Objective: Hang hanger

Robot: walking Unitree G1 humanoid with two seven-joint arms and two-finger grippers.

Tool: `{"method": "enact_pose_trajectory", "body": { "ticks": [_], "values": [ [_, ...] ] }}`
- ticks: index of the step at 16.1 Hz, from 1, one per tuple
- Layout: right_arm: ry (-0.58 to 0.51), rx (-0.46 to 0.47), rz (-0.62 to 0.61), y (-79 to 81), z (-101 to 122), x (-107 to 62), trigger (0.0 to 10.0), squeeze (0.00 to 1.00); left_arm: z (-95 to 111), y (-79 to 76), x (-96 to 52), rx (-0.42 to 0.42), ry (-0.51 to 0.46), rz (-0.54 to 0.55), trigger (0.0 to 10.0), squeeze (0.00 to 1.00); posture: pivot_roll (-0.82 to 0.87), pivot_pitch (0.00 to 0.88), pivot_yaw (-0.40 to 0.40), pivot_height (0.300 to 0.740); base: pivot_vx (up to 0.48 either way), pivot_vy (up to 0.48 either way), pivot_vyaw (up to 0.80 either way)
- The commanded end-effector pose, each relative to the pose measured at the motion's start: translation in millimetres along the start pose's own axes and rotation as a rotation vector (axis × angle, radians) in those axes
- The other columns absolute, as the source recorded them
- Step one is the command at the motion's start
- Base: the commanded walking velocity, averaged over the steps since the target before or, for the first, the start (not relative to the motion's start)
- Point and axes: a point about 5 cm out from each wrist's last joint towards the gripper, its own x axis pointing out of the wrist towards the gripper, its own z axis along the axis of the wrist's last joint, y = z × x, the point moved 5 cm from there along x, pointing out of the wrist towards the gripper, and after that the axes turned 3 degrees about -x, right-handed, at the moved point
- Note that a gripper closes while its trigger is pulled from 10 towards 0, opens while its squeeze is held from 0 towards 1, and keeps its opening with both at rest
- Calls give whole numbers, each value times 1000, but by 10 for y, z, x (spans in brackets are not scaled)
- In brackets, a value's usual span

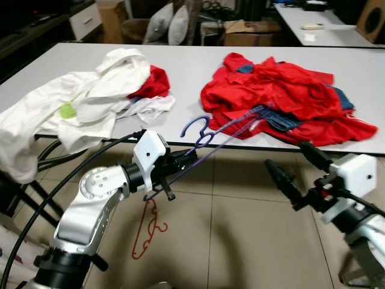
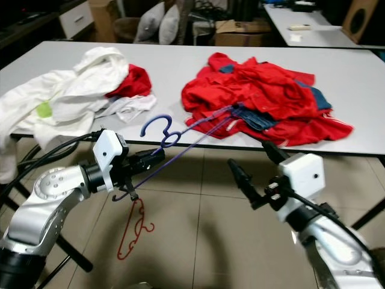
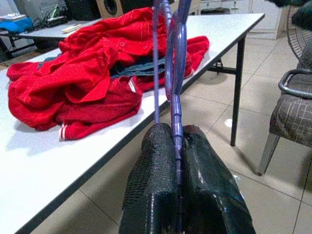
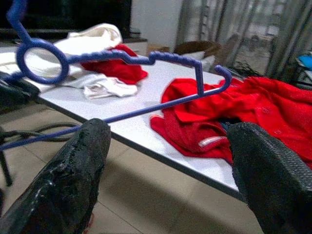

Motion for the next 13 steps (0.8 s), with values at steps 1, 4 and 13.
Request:
{"method": "enact_pose_trajectory", "body": {
  "ticks": [1, 4, 13],
  "values": [
    [17, 5, -4, 91, -63, -13, 10000, 1000, 1, 16, 8, -5, -2, 52, 0, 0, -44, 0, 89, 740, 0, 0, 0],
    [61, 52, -138, 120, -216, -30, 10000, 1000, -23, 139, -4, -44, -11, 221, 0, 0, -55, 37, 97, 740, 0, 0, 0],
    [10, 24, -278, 119, -112, 78, 10000, 1000, -77, 122, 3, -41, 31, 292, 10000, 0, -59, 42, 91, 740, 0, 0, 0]
  ]
}}
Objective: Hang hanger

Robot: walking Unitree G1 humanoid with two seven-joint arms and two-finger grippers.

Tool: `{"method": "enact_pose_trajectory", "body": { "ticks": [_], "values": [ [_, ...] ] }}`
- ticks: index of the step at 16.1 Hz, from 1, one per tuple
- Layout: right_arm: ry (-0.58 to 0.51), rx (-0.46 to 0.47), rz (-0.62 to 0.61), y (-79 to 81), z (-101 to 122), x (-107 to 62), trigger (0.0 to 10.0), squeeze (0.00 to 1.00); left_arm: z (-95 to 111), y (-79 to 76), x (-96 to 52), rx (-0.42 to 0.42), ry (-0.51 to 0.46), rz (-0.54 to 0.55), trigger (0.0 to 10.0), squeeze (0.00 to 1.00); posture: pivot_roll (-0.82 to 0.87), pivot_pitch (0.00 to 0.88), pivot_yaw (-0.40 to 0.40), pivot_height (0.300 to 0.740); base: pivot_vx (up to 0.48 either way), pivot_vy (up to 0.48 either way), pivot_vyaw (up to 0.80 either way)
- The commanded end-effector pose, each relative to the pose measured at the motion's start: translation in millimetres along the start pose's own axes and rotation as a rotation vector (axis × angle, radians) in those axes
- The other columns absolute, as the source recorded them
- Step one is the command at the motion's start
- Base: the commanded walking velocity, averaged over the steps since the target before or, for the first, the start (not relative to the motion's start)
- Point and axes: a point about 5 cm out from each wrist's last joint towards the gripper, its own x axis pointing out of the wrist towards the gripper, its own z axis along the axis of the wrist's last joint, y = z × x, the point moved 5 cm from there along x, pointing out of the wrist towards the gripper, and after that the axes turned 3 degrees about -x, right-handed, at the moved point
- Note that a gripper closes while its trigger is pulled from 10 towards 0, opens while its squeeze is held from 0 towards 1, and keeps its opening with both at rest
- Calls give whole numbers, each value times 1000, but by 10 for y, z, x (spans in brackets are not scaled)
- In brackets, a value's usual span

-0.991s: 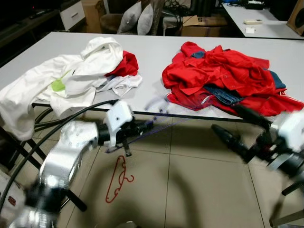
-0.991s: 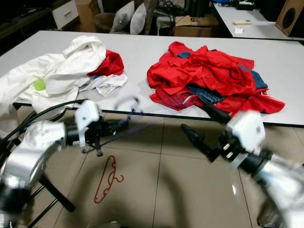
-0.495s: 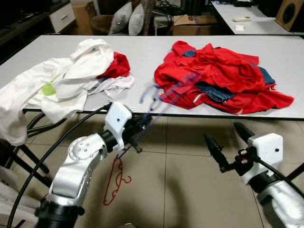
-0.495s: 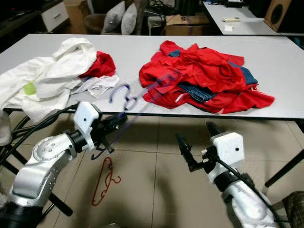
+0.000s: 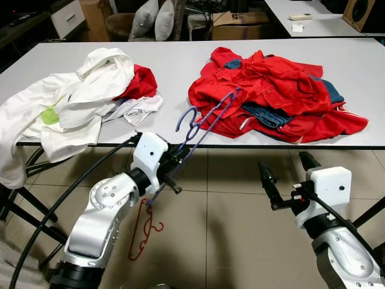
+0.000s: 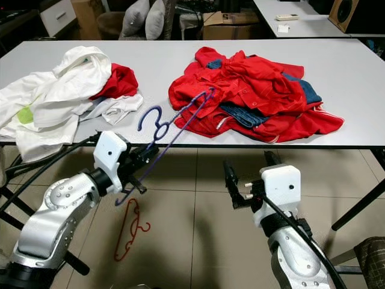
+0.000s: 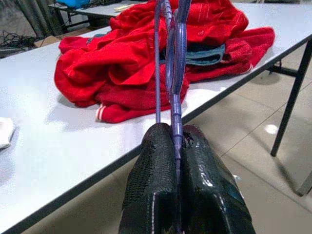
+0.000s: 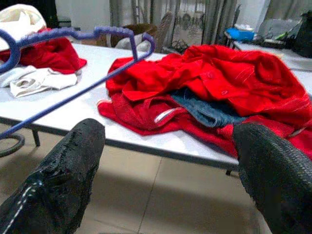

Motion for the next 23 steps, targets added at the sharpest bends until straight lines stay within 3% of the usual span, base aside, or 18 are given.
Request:
{"method": "enact_pose_trajectory", "body": {
  "ticks": [1, 4, 5, 6, 8, 9, 13, 14, 15, 17, 18, 21, 23],
  "values": [
    [-18, -9, -16, -41, 41, 0, 10000, 1000, 12, 29, -16, 22, 9, 7, 10000, 0, -58, 42, 92, 740, 0, 0, 0],
    [-17, -9, -16, -32, 31, -3, 10000, 1000, -2, 18, -21, 25, 17, -2, 10000, 0, -60, 39, 98, 740, 0, 0, 0],
    [-13, 6, -18, -30, 26, -3, 10000, 573, -6, 18, -20, 23, 18, 0, 10000, 0, -62, 39, 101, 740, 0, 0, 0],
    [-9, 19, -40, -59, 27, 3, 10000, 0, -7, 23, -10, 4, 9, 17, 10000, 0, -65, 38, 102, 740, 0, 0, 0],
    [14, 20, -70, -102, -8, -4, 10000, 0, -10, 57, 2, -100, -22, 66, 10000, 0, -70, 36, 101, 740, 0, 0, 0],
    [46, -16, -101, -136, -73, -22, 10000, 0, -80, 116, -28, -181, -42, 154, 10000, 0, -76, 36, 89, 740, 0, 0, 0],
    [76, 2, -43, 2, -146, 39, 10000, 0, -105, 23, -102, -136, -43, 186, 10000, 0, -60, 30, 25, 740, 0, 0, 0],
    [75, 5, -29, 26, -144, 62, 10000, 0, -108, -3, -109, -154, -45, 166, 7686, 0, -57, 30, 19, 740, 0, 0, 0],
    [75, 5, -16, 49, -144, 86, 10000, 0, -101, -51, -132, -189, -51, 138, 0, 0, -51, 28, 7, 740, 0, 0, 0],
    [85, -1, -16, 45, -165, 85, 10000, 0, -49, -49, -158, -168, -73, 158, 0, 0, -51, 29, 7, 740, 0, 0, 0],
    [85, -4, -14, 46, -165, 80, 10000, 0, -53, -41, -156, -162, -64, 171, 10000, 0, -51, 31, 10, 740, 0, 0, 0],
    [71, 13, -61, -17, -110, 75, 10000, 0, -3, 0, -105, -129, -80, 214, 10000, 0, -63, 36, 33, 740, 0, 0, 0],
    [52, 14, -72, -28, -75, 71, 10000, 0, 32, -28, -87, -139, -106, 186, 10000, 0, -70, 37, 41, 740, 0, 0, -400]
  ]
}}
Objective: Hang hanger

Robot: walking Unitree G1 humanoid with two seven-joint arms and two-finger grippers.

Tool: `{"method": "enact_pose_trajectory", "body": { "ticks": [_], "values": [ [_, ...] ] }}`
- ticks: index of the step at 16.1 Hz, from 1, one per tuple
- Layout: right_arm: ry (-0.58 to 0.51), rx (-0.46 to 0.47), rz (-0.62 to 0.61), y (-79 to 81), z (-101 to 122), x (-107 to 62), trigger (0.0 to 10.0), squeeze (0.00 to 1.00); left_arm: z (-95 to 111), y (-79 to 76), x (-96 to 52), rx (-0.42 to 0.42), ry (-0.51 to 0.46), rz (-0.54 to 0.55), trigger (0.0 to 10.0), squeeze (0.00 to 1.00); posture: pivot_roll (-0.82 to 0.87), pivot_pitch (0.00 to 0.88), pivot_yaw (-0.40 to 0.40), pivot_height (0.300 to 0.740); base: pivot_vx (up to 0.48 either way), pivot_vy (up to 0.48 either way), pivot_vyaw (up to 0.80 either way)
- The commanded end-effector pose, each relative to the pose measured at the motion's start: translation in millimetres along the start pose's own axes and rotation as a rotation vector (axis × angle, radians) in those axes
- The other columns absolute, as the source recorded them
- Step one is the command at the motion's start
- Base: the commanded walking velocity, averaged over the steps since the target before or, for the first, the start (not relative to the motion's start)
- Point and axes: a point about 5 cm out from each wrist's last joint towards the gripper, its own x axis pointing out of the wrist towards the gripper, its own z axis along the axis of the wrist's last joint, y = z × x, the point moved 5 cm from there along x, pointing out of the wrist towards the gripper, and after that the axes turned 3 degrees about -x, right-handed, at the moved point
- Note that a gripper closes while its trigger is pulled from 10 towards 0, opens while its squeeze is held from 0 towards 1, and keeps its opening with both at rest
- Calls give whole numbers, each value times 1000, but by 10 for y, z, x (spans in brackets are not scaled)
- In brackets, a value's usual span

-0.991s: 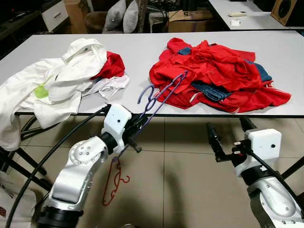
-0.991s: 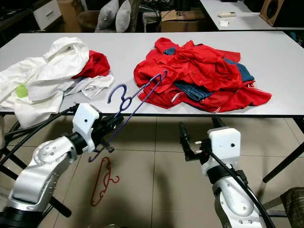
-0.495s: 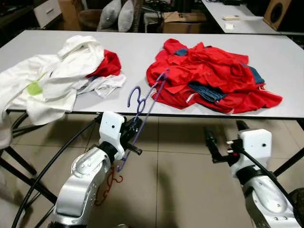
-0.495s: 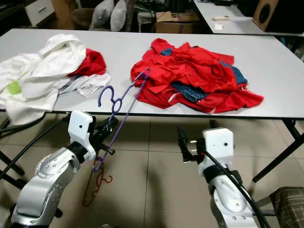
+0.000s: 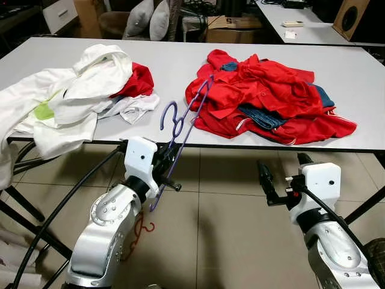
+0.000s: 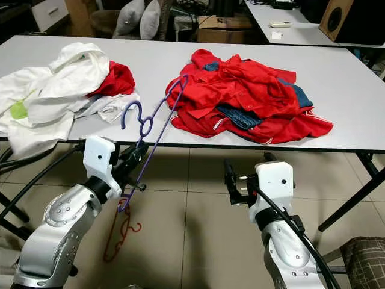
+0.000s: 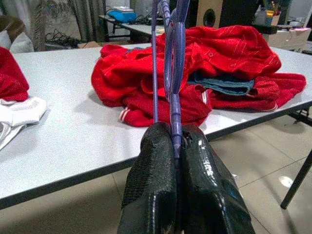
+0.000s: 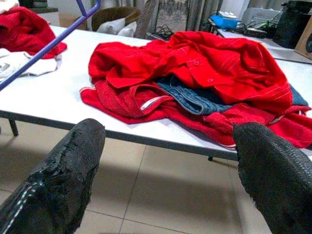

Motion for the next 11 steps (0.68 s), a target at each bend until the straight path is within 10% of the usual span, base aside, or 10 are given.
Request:
{"method": "enact_pose_trajectory", "body": {
  "ticks": [1, 11],
  "values": [
    [-24, -7, -21, -45, 66, -19, 10000, 0, 41, -38, 21, -5, -23, -25, 10000, 0, -70, 37, 41, 740, 0, 0, -800],
    [-23, -119, -12, -56, 55, -41, 10000, 0, 126, -5, 76, -15, -57, 1, 10000, 0, -78, 32, 45, 740, 255, 0, -214]
  ]
}}
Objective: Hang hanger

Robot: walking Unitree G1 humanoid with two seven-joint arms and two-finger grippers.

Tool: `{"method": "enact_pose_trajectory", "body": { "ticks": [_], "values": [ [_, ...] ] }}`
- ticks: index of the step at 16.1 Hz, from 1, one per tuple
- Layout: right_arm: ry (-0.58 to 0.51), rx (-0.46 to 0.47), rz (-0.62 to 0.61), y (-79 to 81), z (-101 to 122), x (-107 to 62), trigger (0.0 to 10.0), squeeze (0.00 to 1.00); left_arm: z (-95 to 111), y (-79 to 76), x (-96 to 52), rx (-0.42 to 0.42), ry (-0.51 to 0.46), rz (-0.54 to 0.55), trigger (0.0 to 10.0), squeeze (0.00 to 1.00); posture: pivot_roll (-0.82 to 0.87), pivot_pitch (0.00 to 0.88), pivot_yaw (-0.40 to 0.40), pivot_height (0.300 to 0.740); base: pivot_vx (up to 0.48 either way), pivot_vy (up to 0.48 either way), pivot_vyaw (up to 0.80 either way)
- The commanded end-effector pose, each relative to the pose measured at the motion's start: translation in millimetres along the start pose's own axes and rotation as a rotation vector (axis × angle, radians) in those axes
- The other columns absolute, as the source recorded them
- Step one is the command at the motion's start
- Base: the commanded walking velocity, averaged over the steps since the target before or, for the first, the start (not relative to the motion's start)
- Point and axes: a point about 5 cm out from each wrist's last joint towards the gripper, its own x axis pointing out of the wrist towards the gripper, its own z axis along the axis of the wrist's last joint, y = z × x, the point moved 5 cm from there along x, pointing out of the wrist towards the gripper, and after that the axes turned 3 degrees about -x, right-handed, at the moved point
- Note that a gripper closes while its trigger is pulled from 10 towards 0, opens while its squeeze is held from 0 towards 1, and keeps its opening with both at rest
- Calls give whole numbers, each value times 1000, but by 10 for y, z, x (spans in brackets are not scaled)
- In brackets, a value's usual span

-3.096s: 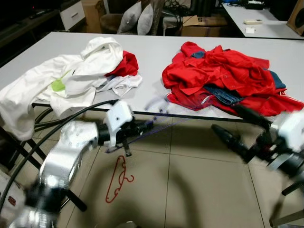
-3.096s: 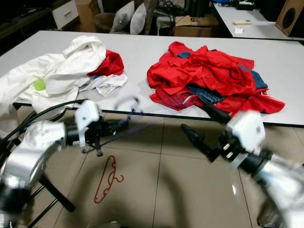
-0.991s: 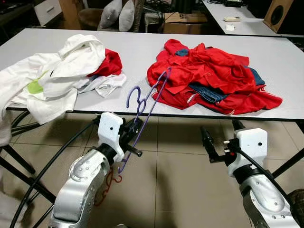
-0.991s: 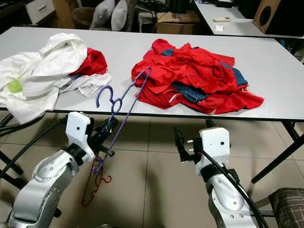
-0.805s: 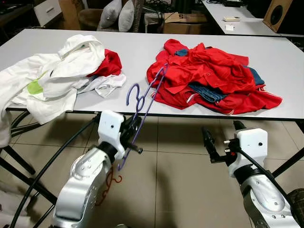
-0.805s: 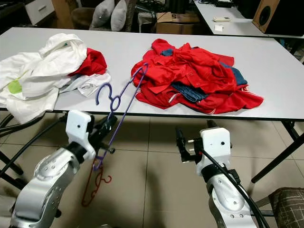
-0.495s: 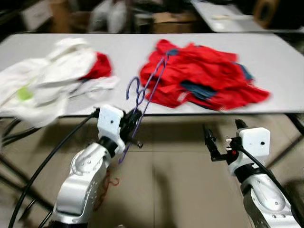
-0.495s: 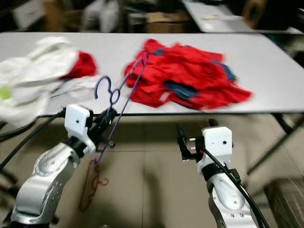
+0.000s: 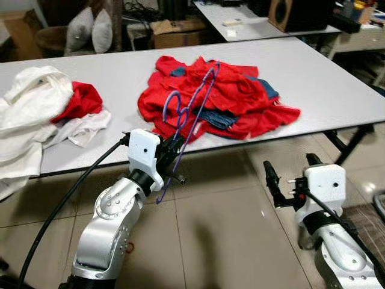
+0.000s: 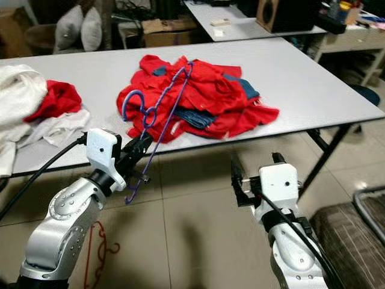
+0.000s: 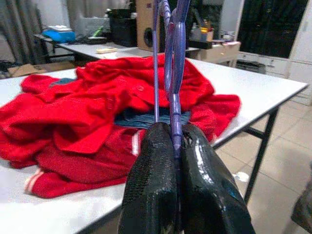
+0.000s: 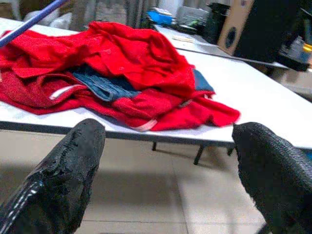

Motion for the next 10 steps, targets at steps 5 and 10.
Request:
{"method": "enact_pose_trajectory", "body": {
  "ticks": [5, 10],
  "values": [
    [-47, -21, 27, 28, 99, 5, 10000, 0, 8, 64, -18, 5, -3, 29, 10000, 0, -81, 28, 41, 740, 305, 0, 0],
    [-36, 17, 26, 10, 89, 6, 10000, 0, 27, 85, -6, 7, -5, 30, 10000, 0, -82, 38, 44, 740, 334, 0, 0]
  ]
}}
